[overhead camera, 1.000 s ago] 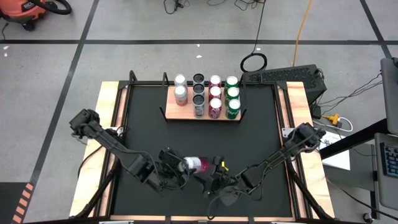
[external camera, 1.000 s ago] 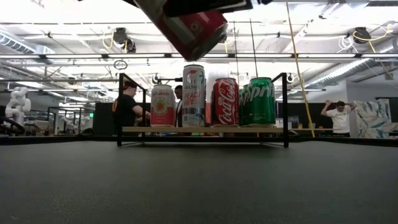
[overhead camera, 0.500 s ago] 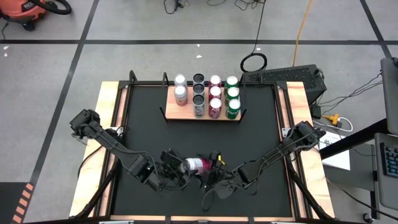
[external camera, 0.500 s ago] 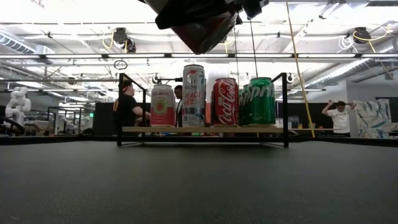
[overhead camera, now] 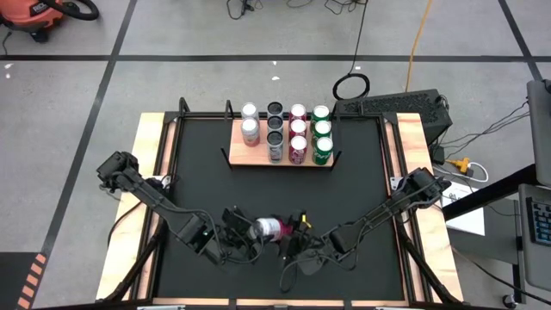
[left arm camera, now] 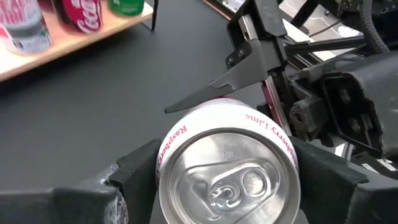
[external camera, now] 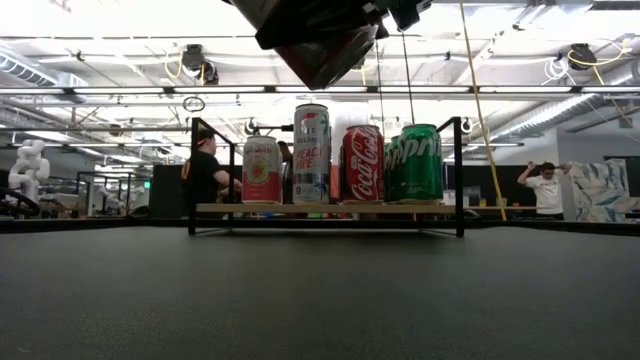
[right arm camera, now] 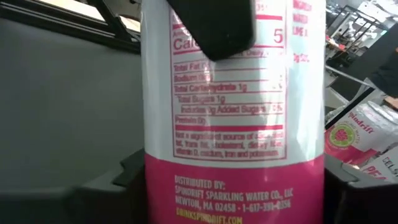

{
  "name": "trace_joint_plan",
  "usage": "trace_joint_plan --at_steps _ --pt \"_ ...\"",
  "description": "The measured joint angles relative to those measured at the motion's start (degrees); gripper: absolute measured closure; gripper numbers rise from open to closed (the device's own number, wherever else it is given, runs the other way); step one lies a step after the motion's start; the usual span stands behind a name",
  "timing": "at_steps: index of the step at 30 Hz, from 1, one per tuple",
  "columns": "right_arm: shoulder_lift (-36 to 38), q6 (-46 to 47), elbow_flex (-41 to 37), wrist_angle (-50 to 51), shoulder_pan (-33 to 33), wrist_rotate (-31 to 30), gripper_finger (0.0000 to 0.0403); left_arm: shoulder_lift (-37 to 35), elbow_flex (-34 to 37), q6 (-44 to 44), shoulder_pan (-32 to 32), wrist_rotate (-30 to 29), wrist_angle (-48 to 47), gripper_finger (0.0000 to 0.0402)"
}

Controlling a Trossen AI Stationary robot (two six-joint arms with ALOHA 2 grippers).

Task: Place canned beverage on shelf
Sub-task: Put the pink soda can on the shelf

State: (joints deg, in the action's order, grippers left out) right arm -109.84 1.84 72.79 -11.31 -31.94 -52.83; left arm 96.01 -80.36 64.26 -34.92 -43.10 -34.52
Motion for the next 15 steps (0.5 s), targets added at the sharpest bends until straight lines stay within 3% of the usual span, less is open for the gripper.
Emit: trace_joint_plan --at_steps 4,15 --pt "0.0 -0.1 0.0 -0.1 0.0 -0.8 0.0145 0.0 0.0 -3.8 -0.2 -1.1 0.7 0.0096" --pt "-0.1 2.3 -0.1 -0.4 -0.4 3.0 0.0143 0.0 -0.1 -20.6 -1.2 -1.9 6.1 0.001"
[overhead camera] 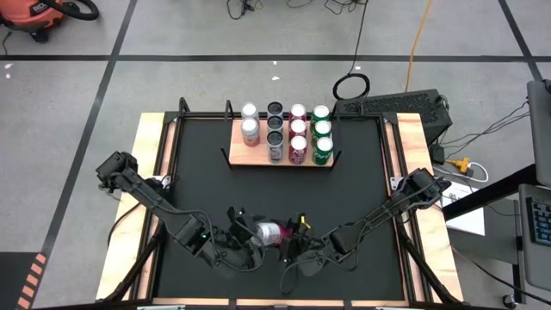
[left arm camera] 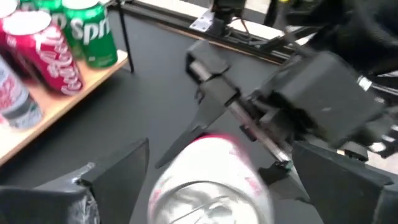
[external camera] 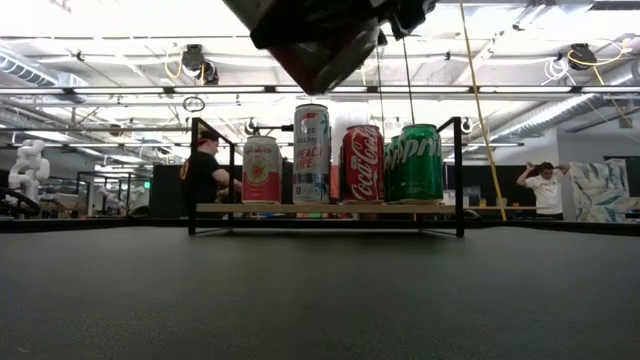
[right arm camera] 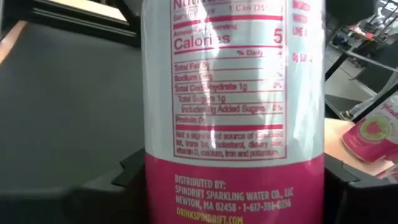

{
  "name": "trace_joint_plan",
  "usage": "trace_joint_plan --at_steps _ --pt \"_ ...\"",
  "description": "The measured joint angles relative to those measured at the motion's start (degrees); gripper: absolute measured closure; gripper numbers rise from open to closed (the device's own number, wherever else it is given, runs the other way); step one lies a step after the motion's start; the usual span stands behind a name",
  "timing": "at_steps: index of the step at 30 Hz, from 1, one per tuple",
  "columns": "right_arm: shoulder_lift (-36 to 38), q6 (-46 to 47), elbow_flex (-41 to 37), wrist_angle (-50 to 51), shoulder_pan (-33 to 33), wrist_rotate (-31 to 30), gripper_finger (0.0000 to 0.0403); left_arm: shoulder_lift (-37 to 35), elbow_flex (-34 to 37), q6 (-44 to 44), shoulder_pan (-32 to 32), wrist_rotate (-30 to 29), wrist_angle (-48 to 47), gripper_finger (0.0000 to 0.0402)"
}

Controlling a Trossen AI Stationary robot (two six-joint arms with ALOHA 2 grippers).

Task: Place canned beverage on shelf
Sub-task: Put the pink soda can on the shelf

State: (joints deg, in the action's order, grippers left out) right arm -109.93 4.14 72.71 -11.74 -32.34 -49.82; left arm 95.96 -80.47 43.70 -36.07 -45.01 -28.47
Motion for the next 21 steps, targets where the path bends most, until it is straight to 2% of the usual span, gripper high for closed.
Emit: trace_joint_plan --at_steps 5,14,21 --pt "0.0 3.1 0.0 1.0 -0.2 3.6 0.0143 -0.4 0.0 -8.5 -1.0 -0.1 2.0 0.0006" --pt "0.8 4.2 0.0 4.7 -3.3 9.9 0.0143 -0.7 0.0 -24.6 -7.0 0.0 4.1 0.0006" --pt "2.3 7.2 0.0 5.2 -3.7 23.1 0.0143 -0.7 0.0 -26.6 -10.1 3.4 4.0 0.0006"
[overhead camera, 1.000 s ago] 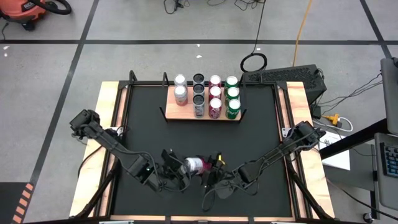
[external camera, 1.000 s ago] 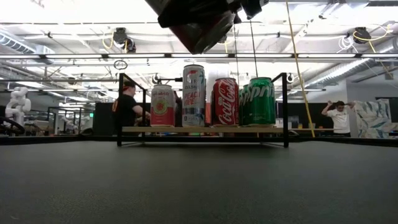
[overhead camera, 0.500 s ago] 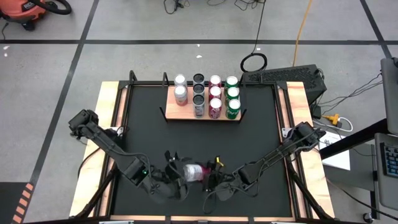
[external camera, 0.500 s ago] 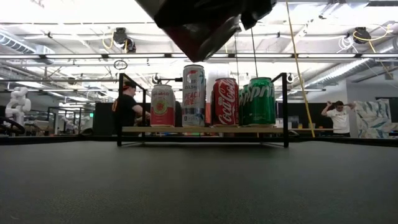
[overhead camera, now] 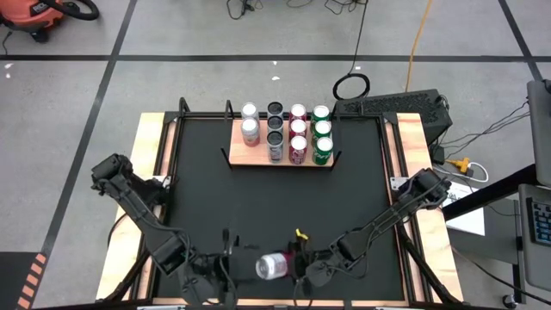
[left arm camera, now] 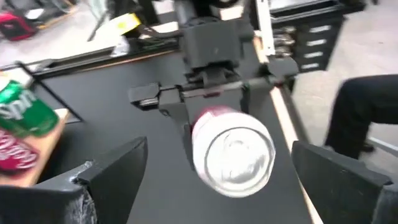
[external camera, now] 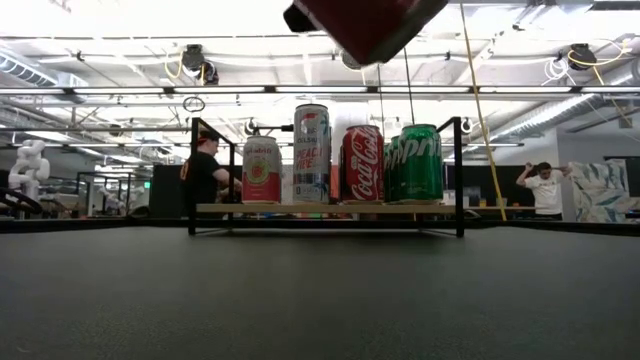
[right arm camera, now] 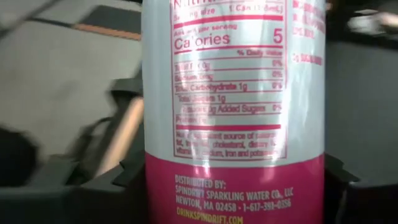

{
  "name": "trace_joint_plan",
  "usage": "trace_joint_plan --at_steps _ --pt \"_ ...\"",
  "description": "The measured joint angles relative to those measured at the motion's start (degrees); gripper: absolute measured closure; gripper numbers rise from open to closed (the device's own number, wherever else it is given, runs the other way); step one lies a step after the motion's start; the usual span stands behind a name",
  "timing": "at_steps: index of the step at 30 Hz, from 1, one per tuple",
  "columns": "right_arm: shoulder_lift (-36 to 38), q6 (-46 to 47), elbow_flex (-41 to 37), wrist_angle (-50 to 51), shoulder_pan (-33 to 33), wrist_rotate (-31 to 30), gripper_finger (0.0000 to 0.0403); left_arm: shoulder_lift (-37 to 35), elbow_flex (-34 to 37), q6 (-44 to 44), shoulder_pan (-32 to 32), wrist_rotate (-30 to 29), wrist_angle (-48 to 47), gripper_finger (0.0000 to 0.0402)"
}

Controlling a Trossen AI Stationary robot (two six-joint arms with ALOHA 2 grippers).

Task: Place canned beverage on shelf
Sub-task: Put the pink soda can on the shelf

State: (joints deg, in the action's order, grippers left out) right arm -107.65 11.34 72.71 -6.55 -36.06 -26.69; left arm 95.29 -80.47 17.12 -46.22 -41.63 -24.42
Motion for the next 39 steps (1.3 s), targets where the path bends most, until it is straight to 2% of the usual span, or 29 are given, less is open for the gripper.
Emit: trace_joint_plan --at_steps 7,12,15,20,24,30,39 --pt "0.3 -0.6 0.0 -0.9 1.6 14.5 0.0142 0.0 0.0 -0.1 -0.3 1.7 -0.4 0.0006" --pt "0.3 -0.8 0.0 -1.3 3.1 20.7 0.0141 0.0 0.0 -0.1 0.0 2.3 -0.8 0.0006" --pt "0.3 -0.9 0.0 -2.3 3.8 23.7 0.0141 0.0 0.1 -4.8 0.6 2.6 0.4 0.0006" --pt "0.3 1.5 0.0 -2.5 4.6 27.2 0.0141 0.0 0.1 -16.7 -0.2 8.9 5.5 0.0006" --pt "0.3 2.8 0.0 -2.9 5.1 30.2 0.0141 0.0 0.1 -20.5 -1.7 10.3 6.0 0.0006" --pt "0.3 2.5 0.1 -7.7 5.6 35.0 0.014 0.0 0.2 -20.6 -3.6 11.8 6.1 0.0006" --pt "0.3 -1.3 0.1 -12.1 5.7 35.7 0.014 2.8 0.5 -20.5 -5.3 11.2 6.6 0.0006"
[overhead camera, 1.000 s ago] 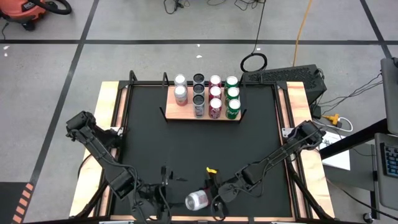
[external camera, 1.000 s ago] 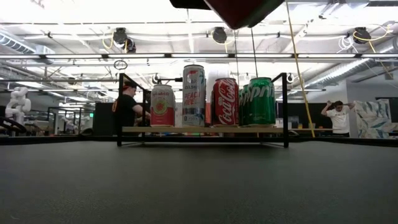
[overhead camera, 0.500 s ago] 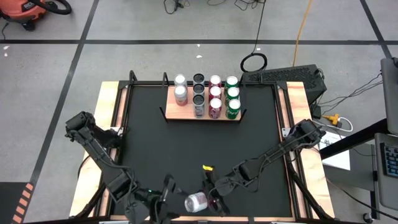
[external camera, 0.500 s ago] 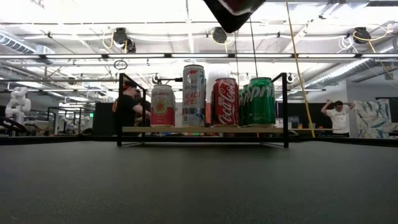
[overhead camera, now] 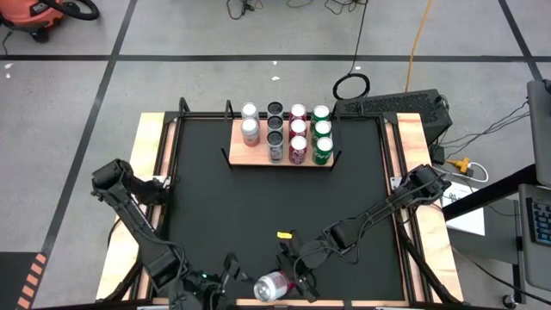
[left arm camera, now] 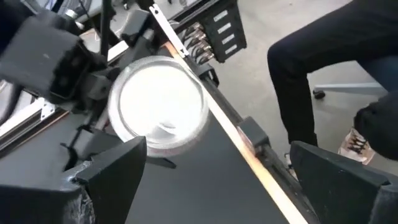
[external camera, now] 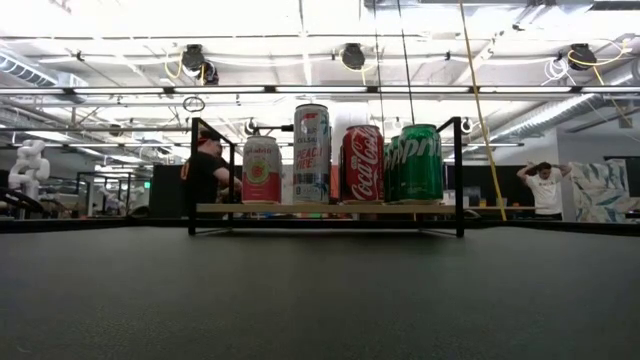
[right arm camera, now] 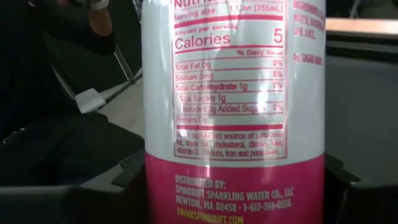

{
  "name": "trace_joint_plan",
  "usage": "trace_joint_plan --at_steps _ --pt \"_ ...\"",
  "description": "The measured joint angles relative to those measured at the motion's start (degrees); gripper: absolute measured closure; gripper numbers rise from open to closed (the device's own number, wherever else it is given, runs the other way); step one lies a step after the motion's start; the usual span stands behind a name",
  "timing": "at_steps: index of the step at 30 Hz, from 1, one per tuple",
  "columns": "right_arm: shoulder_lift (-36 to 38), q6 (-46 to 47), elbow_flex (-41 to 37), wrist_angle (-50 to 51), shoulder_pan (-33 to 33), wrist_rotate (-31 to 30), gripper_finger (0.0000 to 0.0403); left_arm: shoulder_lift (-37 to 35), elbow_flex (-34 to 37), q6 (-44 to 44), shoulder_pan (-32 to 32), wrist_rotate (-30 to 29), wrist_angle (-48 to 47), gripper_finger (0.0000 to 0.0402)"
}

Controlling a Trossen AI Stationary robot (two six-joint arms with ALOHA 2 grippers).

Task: Place canned beverage on shelf
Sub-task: Put the pink soda can on the shelf

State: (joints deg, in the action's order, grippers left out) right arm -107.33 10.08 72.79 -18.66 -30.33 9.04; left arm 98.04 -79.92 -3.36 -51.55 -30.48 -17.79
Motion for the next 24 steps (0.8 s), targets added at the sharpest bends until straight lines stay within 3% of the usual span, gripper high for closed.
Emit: trace_joint_plan --at_steps 7,24 --pt "0.0 -2.0 0.0 -0.8 0.0 0.5 0.014 0.3 0.0 0.0 -1.1 -6.0 1.4 0.0006" --pt "-0.7 -2.0 0.0 -2.5 0.0 1.4 0.014 0.3 0.0 1.2 2.4 -4.4 2.5 0.0006"
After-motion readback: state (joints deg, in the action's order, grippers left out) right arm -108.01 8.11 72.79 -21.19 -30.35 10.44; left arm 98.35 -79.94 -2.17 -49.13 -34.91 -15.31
